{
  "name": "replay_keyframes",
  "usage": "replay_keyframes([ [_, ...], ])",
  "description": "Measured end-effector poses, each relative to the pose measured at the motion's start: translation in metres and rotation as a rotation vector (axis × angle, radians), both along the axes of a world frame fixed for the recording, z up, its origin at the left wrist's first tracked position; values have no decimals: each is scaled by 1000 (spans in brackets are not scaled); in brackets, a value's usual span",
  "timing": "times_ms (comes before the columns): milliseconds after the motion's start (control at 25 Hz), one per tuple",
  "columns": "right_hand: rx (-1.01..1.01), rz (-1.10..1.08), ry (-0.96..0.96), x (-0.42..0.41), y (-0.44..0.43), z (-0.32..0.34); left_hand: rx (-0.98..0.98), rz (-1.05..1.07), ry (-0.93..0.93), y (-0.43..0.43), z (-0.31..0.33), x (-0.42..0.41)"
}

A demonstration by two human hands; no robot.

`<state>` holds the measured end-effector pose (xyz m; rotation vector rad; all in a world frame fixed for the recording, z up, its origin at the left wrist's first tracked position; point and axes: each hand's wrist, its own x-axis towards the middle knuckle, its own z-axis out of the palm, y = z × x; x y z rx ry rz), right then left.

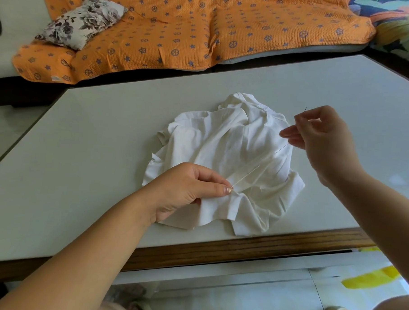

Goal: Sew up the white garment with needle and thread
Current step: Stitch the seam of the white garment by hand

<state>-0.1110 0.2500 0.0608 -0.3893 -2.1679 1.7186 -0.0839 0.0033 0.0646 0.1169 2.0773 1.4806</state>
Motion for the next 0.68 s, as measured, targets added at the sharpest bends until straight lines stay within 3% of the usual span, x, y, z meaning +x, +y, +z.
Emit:
replay_keyframes([
  [120, 168, -46, 0, -5, 8, -3, 10, -13, -3, -2, 1, -1],
  [440, 362, -64, -83, -7, 19, -8, -8, -24, 19, -6, 2, -3],
  [520, 238, 16, -91, 2, 3, 0, -4, -9, 43, -5, 2, -2],
  [680, -173, 457, -284, 46, -41, 22, 28, 34, 93, -2, 2, -4],
])
